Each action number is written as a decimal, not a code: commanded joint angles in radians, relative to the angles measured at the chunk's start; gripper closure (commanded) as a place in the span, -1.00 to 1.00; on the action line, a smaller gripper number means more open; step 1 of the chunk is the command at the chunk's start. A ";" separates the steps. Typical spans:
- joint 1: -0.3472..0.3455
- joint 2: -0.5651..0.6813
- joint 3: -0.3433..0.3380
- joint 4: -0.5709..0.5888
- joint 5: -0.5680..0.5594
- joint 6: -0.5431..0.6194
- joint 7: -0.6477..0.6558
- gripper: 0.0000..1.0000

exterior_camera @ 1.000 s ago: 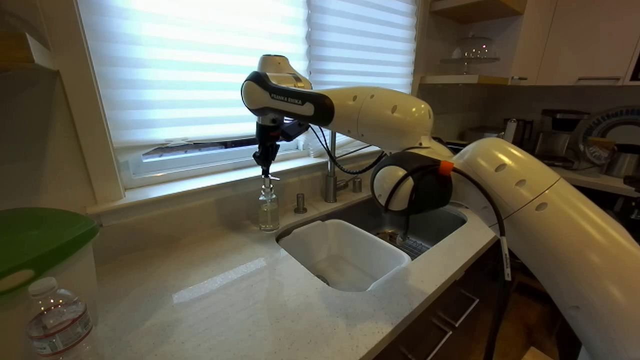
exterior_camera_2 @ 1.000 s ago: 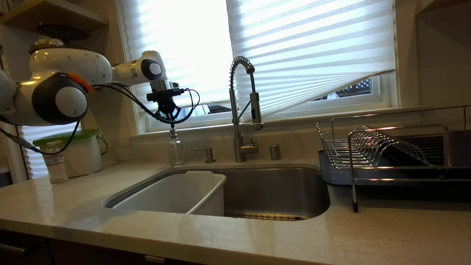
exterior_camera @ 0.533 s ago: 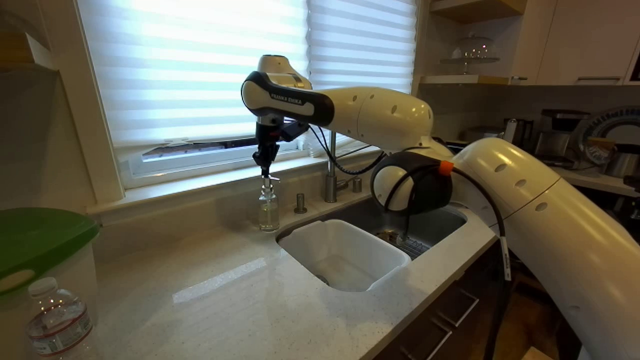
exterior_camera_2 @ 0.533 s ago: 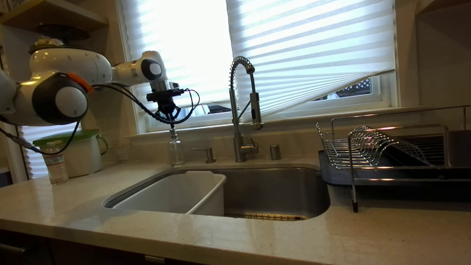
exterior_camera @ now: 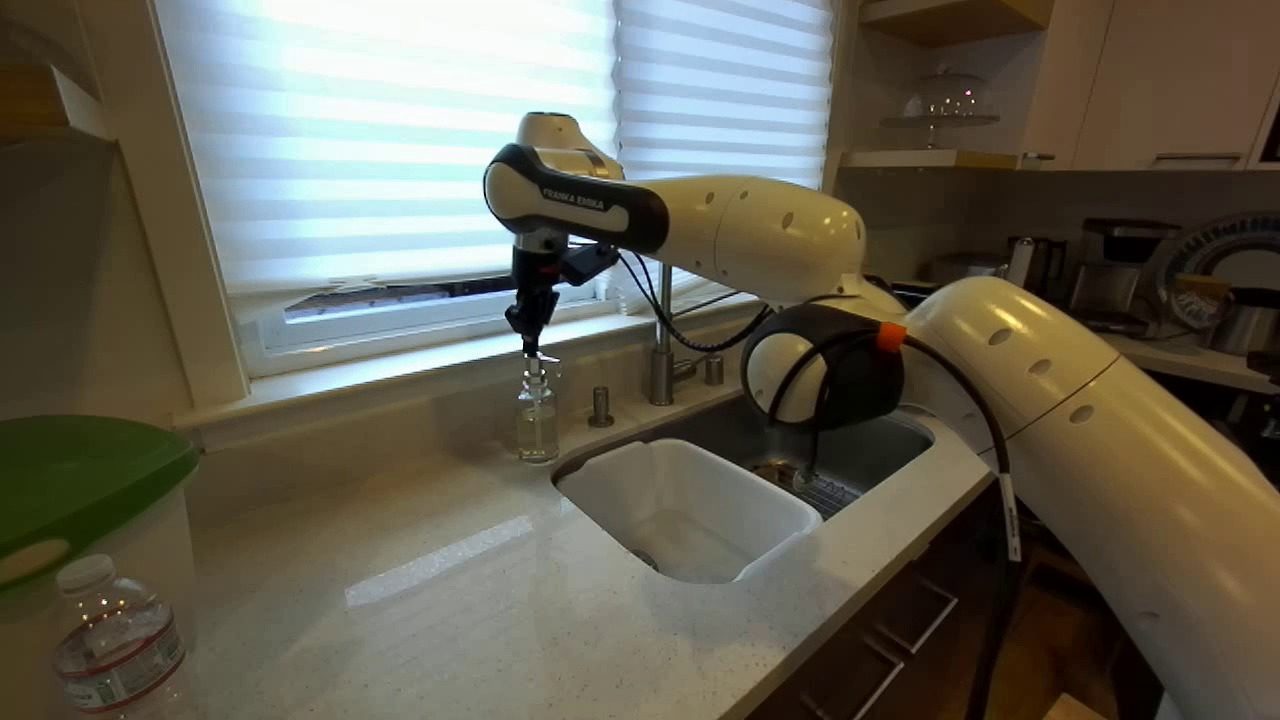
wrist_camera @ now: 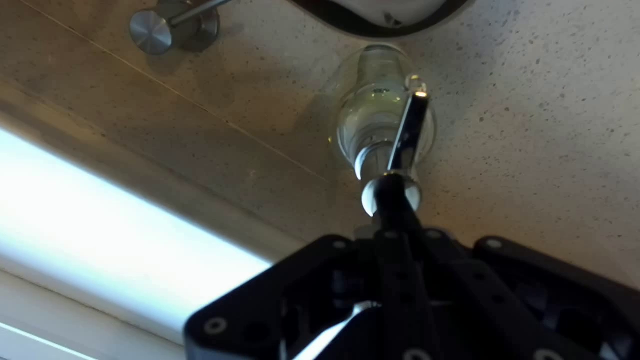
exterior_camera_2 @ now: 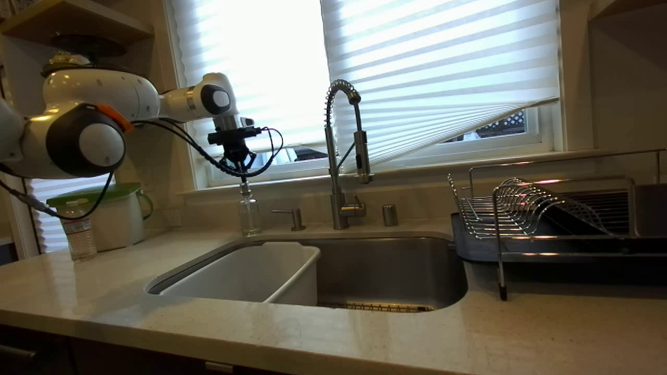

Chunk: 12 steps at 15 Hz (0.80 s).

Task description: Push on the pump of the bottle on the top left of the sink

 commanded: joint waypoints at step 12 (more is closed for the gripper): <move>-0.003 0.055 -0.010 -0.036 0.031 -0.067 -0.005 1.00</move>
